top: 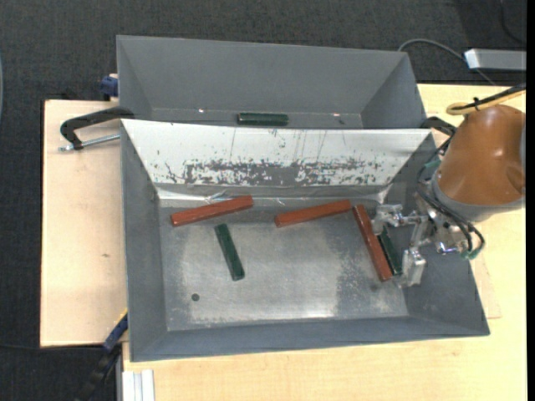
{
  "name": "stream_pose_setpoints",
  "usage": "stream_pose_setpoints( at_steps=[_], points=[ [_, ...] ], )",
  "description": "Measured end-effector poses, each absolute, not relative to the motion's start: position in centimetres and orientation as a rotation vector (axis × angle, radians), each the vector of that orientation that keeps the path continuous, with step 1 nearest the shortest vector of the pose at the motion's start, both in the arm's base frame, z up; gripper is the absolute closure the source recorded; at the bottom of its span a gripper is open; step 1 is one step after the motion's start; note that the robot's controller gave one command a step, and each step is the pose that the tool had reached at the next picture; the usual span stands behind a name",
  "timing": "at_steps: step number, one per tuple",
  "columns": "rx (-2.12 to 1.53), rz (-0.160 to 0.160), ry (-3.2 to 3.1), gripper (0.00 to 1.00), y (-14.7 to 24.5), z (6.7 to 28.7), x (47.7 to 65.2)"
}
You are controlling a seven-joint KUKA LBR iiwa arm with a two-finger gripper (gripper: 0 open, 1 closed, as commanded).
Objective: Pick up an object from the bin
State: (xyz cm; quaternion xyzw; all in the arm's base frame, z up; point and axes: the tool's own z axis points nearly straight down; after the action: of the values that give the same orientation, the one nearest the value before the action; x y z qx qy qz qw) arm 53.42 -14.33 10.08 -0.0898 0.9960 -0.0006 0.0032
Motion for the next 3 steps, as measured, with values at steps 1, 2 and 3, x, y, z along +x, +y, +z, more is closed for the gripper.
stream_pose_setpoints(
  at_steps=[1,2,3],
  points=[
    [0.117,0.002,3.137,0.0,-14.9,8.6,51.2],
    [-0.021,-0.002,3.136,0.0,-14.9,8.8,53.0],
    [-0.533,0.0,3.092,0.0,-15.0,7.9,52.3]
  ],
)
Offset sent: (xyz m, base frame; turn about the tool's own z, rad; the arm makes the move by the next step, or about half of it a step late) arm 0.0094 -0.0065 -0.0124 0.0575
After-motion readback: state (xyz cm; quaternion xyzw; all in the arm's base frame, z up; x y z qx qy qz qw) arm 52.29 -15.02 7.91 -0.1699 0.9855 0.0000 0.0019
